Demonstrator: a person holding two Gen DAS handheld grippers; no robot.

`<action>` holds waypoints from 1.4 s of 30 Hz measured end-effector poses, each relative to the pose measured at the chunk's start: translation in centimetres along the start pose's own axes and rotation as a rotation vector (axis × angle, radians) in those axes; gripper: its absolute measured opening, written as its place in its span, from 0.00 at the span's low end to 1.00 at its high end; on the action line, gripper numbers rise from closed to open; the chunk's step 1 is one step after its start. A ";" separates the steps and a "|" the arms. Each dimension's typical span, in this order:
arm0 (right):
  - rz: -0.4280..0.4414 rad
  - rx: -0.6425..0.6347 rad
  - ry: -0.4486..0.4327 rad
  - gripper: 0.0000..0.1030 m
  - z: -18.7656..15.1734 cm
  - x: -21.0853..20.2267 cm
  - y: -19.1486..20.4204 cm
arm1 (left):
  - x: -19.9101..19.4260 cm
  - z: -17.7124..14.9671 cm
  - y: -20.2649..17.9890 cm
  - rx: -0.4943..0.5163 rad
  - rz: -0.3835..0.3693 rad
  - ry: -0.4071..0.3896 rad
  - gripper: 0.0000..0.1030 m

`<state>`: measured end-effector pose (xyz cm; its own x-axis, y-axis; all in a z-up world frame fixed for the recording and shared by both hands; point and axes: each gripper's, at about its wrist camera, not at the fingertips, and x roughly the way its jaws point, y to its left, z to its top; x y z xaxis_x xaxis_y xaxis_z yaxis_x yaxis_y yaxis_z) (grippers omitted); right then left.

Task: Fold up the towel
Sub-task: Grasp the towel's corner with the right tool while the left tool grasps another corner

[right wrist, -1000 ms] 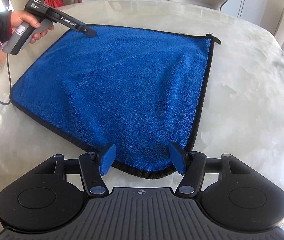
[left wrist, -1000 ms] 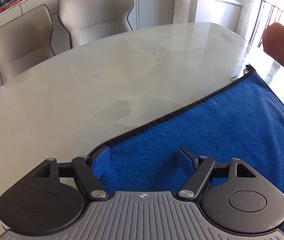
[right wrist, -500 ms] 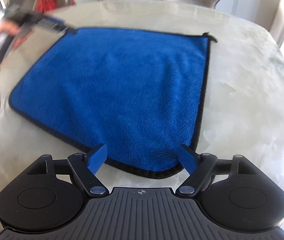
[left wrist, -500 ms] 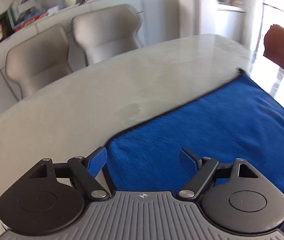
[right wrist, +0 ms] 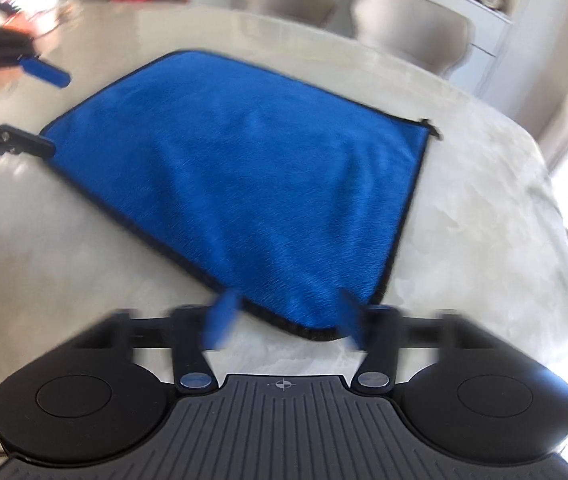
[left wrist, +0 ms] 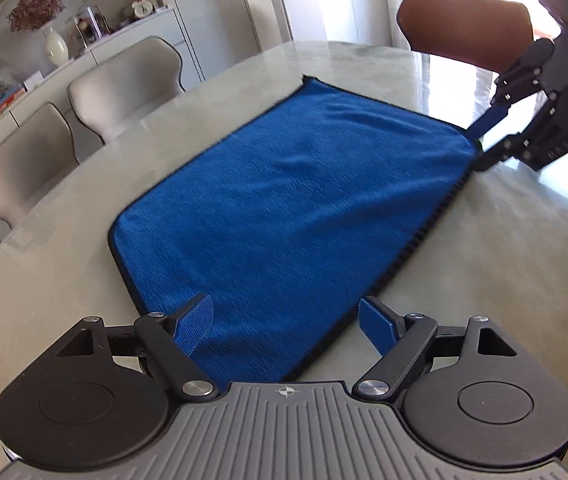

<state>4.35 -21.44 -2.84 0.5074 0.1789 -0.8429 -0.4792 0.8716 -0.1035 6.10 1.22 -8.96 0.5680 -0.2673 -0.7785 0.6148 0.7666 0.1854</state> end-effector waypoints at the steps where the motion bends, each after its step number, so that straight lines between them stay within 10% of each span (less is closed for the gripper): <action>1: 0.003 0.006 -0.002 0.37 0.0 -0.1 0.0 | 0.0 -0.1 0.1 -0.025 -0.002 0.000 0.81; 30: 0.057 -0.057 0.042 0.41 0.5 1.1 0.2 | 2.7 -2.6 2.8 -0.083 -0.078 0.062 0.81; 42: 0.094 0.041 0.021 0.12 1.3 0.4 -1.2 | 2.7 -1.7 5.1 -0.150 -0.137 0.055 0.10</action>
<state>6.04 -21.78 -2.39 0.4462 0.2514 -0.8589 -0.4944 0.8693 -0.0025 9.81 5.35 -11.08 0.4509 -0.3461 -0.8227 0.5940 0.8044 -0.0128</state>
